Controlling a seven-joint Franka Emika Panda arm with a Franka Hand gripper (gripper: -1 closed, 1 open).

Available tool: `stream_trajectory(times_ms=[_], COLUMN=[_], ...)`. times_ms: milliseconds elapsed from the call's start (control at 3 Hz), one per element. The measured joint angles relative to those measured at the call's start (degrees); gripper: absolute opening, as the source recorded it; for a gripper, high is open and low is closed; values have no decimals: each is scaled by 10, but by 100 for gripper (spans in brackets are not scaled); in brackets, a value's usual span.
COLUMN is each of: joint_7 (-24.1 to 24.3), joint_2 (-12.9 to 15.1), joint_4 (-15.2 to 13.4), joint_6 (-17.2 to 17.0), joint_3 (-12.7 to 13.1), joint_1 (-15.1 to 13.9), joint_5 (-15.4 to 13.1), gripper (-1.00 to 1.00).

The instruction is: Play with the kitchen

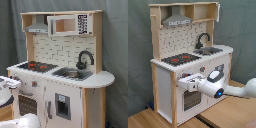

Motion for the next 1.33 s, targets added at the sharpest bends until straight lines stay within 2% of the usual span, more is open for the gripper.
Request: stream_trajectory(times_ms=[333,667,1333], joint_7=[12,12,120], joint_2=[0,0,1], joint_4=[0,0,-6], joint_6=[0,0,-5], joint_3=[0,0,-2], joint_1=[0,0,2], joint_5=[0,0,0], gripper=[100,-100,-100])
